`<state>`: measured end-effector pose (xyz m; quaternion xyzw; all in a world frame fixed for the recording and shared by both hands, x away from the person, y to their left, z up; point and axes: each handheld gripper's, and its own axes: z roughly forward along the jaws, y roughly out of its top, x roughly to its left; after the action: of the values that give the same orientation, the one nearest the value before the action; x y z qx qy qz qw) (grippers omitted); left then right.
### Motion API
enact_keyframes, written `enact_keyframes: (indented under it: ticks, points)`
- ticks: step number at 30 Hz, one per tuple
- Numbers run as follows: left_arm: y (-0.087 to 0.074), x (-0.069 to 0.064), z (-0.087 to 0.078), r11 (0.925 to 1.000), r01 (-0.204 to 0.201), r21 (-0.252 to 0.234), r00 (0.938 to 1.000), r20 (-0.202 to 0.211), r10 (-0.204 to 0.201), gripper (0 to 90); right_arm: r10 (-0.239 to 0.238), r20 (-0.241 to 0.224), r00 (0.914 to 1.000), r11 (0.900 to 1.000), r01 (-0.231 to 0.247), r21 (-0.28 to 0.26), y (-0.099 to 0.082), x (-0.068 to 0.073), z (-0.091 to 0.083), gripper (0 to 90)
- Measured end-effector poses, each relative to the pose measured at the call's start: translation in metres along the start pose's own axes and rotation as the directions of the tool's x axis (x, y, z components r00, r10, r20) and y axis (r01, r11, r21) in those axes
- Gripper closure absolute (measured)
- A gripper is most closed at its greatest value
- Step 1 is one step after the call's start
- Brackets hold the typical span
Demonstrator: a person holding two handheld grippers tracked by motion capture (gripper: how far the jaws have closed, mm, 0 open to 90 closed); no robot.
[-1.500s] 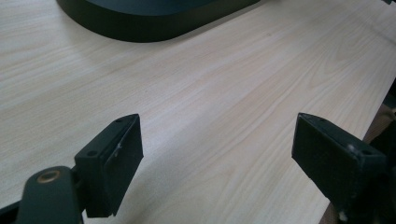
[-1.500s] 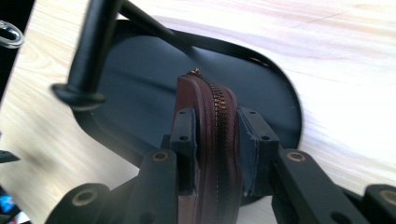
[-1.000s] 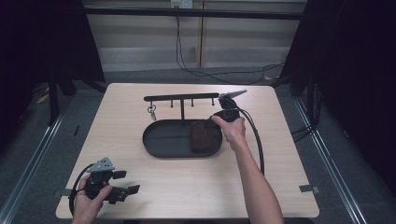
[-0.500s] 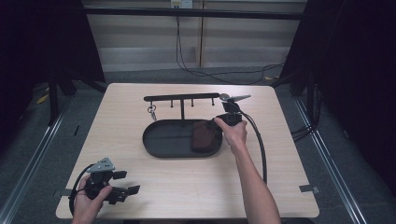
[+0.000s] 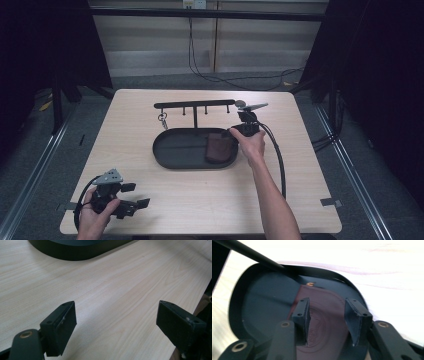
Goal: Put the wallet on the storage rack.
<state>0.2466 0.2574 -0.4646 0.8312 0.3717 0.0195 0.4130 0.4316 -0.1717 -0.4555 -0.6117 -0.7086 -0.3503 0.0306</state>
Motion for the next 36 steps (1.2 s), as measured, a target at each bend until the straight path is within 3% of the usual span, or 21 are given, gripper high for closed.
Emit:
enact_keyframes:
  ticks: [3, 4, 5, 13, 25, 27, 36]
  points:
    - [0.0, 0.0, 0.0, 1.0, -0.001, -0.001, 1.0, 0.0, 0.001, 16.4, -0.012, -0.001, 0.9999, 0.9998, 0.012, -0.015, 0.0, 0.001, -0.002, 49.1]
    - [0.0, 0.0, -0.001, 1.0, 0.006, -0.006, 1.0, 0.003, -0.006, 16.4, -0.023, 0.003, 0.9997, 0.9996, 0.023, -0.016, 0.0, 0.002, -0.004, 39.5]
    - [0.0, 0.001, -0.002, 0.9999, 0.01, -0.013, 1.0, 0.001, -0.01, 16.4, -0.027, 0.007, 0.9996, 0.9995, 0.028, -0.014, 0.0, 0.003, -0.005, 36.9]
    - [0.0, 0.002, -0.002, 0.9996, 0.019, -0.019, 0.9997, -0.011, -0.02, 16.4, -0.072, 0.022, 0.9972, 0.9941, 0.073, -0.08, -0.004, 0.002, -0.024, 21.7]
    - [0.0, 0.003, 0.0, 0.9995, 0.027, -0.014, 0.9993, -0.027, -0.027, 16.4, -0.141, 0.02, 0.9897, 0.9818, 0.143, -0.125, -0.022, 0.007, -0.052, 15.6]
    - [0.0, 0.003, 0.0, 0.9993, 0.033, -0.016, 0.9991, -0.027, -0.034, 16.7, -0.151, 0.043, 0.9876, 0.9806, 0.155, -0.12, -0.027, 0.008, -0.054, 13.8]
    - [0.0, 0.004, 0.0, 0.9986, 0.048, -0.024, 0.9984, -0.027, -0.049, 16.9, -0.191, 0.052, 0.9802, 0.9691, 0.197, -0.149, -0.051, 0.007, -0.07, 15.7]
